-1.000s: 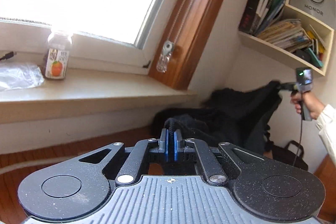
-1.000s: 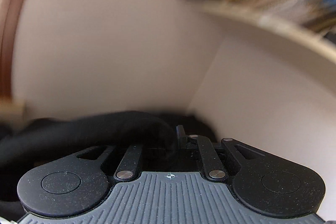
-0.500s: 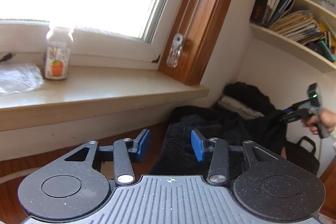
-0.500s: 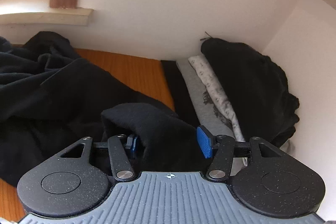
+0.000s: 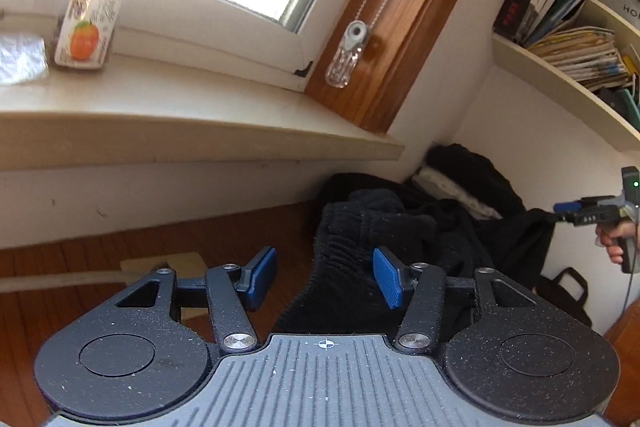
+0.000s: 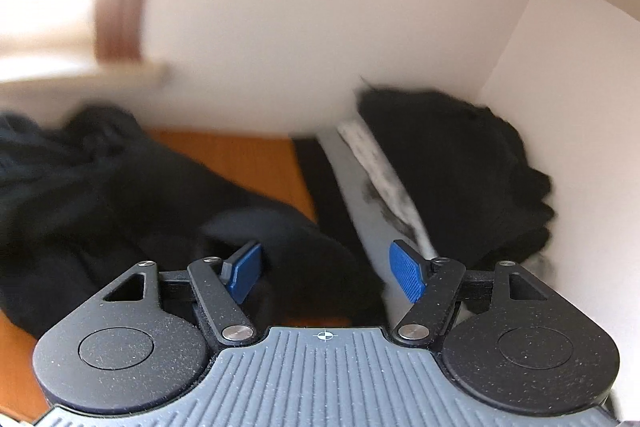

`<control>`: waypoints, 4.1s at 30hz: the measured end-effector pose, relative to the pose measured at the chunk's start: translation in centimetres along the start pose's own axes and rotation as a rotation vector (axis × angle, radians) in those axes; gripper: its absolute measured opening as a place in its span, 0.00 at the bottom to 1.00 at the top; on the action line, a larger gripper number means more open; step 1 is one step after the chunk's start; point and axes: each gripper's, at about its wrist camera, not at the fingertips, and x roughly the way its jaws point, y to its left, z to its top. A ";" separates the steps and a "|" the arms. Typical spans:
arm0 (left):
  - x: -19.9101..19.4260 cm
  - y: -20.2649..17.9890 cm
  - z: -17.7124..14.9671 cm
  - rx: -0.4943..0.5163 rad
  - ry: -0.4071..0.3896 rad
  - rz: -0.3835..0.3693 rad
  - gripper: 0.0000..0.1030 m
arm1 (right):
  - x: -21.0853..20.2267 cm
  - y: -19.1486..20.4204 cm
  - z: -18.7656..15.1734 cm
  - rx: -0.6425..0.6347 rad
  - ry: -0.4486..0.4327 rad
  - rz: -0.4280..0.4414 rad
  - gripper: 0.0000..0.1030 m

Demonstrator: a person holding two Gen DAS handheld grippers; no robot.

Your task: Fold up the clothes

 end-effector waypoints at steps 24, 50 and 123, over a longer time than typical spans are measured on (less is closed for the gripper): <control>-0.9 -1.9 -1.2 0.089 0.019 -0.042 0.10 | 10.3 3.0 -7.5 0.123 0.160 0.009 0.41; -2.0 -0.3 -0.4 -0.001 -0.046 -0.037 0.34 | 11.6 8.2 -8.8 0.226 -0.091 0.173 0.61; 1.3 -0.5 -0.7 0.047 0.221 -0.037 0.20 | 19.0 29.7 7.5 -0.296 0.140 0.300 0.66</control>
